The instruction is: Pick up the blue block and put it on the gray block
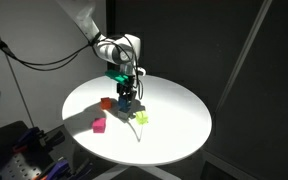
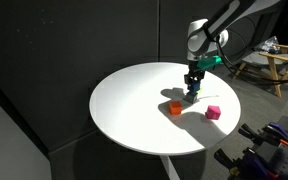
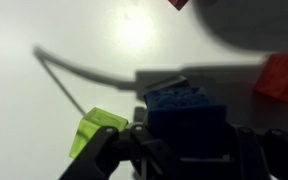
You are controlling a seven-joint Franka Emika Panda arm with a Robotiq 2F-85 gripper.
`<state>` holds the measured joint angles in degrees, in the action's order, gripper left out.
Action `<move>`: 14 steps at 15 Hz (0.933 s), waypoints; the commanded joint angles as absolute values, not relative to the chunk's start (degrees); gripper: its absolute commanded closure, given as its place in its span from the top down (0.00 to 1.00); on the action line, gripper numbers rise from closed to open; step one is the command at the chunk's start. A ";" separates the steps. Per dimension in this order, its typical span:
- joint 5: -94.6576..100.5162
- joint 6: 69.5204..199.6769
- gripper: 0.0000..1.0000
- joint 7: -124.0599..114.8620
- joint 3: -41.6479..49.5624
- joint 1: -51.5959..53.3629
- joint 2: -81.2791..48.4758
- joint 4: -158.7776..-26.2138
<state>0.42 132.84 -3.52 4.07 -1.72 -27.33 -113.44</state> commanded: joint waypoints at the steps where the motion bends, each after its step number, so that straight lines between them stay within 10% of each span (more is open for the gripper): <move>1: 0.38 130.87 0.74 -4.44 4.17 -2.06 -28.32 -111.48; 6: 0.35 130.82 0.98 -4.22 4.25 -2.17 -28.46 -111.83; 14: 0.48 126.12 1.00 -4.42 4.09 -1.69 -23.33 -115.11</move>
<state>0.42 128.92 -3.52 4.33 -1.69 -27.21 -113.39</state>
